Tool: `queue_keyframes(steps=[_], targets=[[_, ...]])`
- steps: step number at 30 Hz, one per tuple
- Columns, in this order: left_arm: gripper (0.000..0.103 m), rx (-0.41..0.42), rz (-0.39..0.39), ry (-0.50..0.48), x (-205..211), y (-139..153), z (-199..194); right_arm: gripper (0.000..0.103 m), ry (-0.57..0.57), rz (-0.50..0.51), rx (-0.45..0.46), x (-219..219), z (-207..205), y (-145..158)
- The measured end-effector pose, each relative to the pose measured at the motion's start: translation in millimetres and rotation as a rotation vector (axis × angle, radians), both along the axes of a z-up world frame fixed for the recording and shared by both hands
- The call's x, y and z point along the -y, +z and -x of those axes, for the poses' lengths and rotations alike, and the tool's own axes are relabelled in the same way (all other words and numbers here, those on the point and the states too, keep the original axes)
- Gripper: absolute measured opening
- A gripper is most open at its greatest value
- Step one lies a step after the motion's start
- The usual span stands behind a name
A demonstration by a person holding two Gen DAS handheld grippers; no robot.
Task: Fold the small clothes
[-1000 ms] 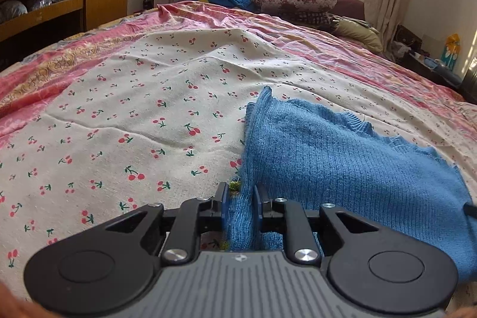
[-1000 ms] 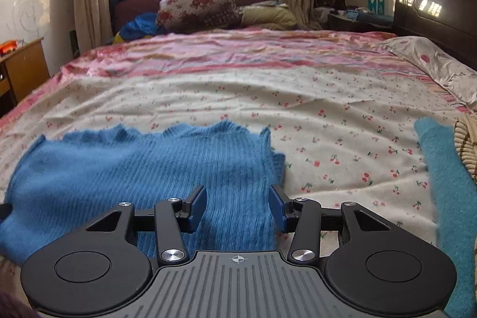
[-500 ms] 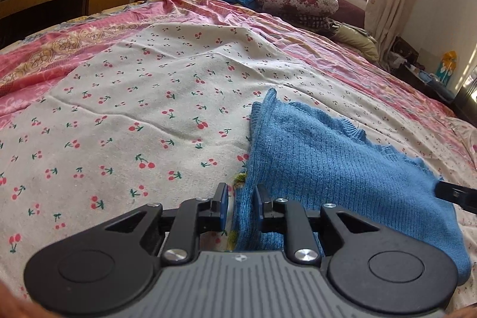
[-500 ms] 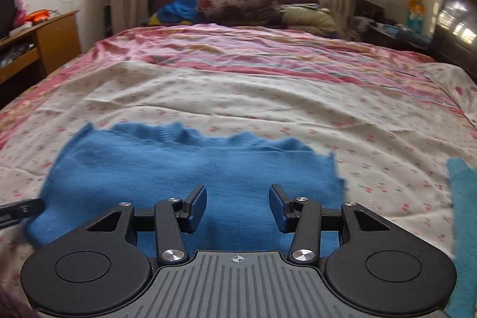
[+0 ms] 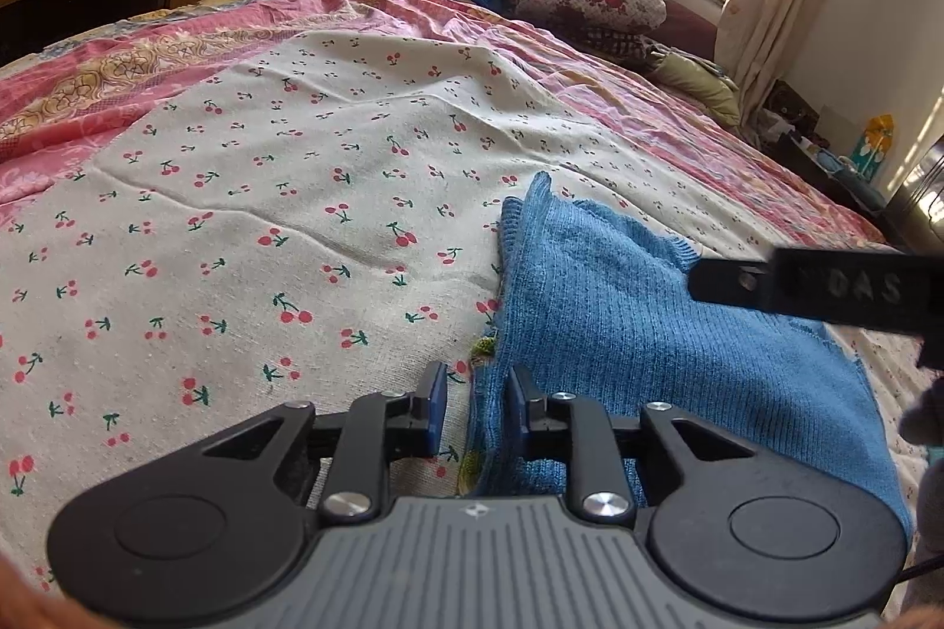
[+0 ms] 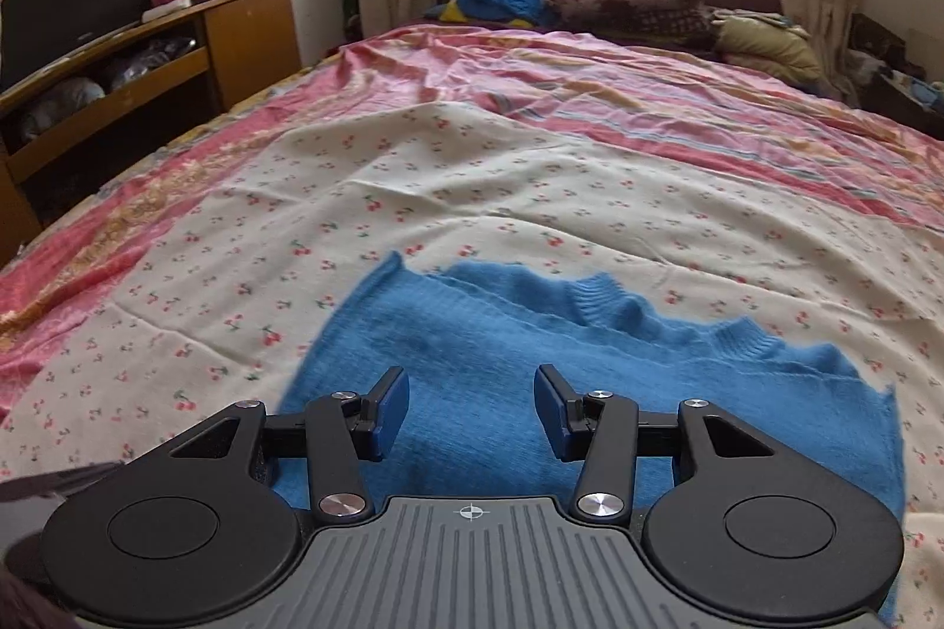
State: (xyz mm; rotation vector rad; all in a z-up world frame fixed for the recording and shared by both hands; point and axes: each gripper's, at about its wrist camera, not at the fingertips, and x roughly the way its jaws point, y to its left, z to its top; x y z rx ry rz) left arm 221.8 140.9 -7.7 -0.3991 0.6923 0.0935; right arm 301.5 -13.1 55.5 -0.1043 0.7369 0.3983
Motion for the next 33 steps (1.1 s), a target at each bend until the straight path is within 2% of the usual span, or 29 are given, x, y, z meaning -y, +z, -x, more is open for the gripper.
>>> queue_keyframes(steps=[14,17,26,29,33], targets=[[0.031,0.004,0.021,-0.011,-2,-1,1,0.048,0.042,-0.053,-0.090,-31,-11,-4],[0.031,0.004,0.039,-0.014,-5,-2,0,0.050,0.057,-0.006,-0.090,-44,-17,-7],[0.032,0.008,0.074,-0.037,-8,-4,1,0.051,0.082,0.045,-0.203,-78,-45,-28],[0.032,0.005,0.076,-0.058,-6,-5,0,0.056,0.097,0.144,-0.206,-94,-50,-39],[0.033,0.010,0.083,-0.067,-6,-6,0,0.053,0.118,0.243,-0.172,-105,-51,-45]])
